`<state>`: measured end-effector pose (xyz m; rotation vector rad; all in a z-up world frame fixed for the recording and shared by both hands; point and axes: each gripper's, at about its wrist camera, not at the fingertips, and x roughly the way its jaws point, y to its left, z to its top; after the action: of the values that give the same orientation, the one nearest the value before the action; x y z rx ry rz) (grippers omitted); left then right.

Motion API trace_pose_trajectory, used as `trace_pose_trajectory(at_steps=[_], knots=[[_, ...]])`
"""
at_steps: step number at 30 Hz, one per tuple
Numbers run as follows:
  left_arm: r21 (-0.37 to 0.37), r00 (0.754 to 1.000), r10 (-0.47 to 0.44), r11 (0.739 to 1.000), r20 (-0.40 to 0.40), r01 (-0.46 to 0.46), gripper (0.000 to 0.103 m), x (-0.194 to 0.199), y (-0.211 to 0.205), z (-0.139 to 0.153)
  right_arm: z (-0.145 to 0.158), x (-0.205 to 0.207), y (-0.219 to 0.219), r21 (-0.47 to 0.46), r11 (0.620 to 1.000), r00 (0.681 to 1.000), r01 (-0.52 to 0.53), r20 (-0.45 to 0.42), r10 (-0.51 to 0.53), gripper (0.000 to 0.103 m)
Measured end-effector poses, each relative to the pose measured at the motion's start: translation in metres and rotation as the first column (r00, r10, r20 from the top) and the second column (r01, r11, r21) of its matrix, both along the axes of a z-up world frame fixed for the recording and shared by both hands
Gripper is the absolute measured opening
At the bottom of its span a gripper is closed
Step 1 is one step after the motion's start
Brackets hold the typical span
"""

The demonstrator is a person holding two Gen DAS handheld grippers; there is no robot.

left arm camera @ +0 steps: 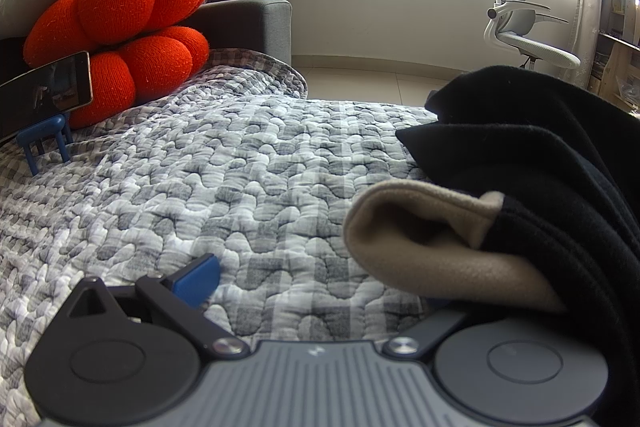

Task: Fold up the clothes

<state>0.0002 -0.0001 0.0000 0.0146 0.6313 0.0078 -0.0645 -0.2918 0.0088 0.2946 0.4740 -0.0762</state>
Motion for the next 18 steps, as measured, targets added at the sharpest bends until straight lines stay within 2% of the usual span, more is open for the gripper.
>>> trace_pose_trajectory(at_steps=[18], knots=[[0.007,1.000,0.001,1.000,0.002,-0.001,0.103,-0.0003,-0.0013,0.0000,-0.0009,-0.0006,-0.0004,0.001,1.000,1.000,0.001,0.002,-0.001,0.103]])
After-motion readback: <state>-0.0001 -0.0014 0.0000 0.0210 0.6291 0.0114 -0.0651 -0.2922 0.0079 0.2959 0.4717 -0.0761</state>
